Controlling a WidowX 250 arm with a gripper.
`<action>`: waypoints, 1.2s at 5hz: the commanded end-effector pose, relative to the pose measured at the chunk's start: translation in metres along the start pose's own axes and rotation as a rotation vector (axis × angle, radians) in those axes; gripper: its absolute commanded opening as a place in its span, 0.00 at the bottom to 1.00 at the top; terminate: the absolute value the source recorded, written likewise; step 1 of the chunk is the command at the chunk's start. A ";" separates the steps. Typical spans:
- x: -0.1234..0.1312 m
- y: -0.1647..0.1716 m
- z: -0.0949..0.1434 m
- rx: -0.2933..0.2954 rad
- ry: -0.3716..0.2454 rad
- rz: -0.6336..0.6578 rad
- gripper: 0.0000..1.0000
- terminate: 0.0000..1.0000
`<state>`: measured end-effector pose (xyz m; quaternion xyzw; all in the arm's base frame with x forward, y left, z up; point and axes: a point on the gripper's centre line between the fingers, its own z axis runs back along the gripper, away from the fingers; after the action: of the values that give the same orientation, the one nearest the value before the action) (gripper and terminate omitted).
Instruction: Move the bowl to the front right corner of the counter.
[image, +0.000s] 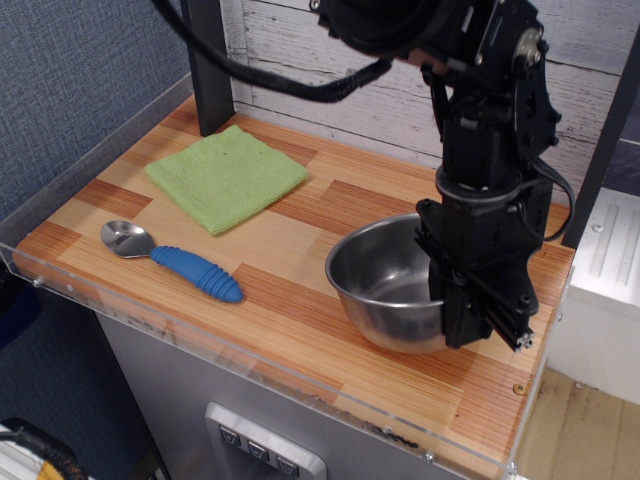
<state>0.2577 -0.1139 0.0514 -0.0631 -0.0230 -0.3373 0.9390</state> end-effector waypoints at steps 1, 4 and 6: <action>0.011 -0.022 0.004 0.000 0.019 -0.059 1.00 0.00; 0.013 -0.024 0.001 -0.007 0.050 -0.046 1.00 0.00; 0.018 -0.021 0.023 -0.025 -0.013 -0.034 1.00 0.00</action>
<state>0.2509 -0.1331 0.0583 -0.0755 0.0055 -0.3524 0.9328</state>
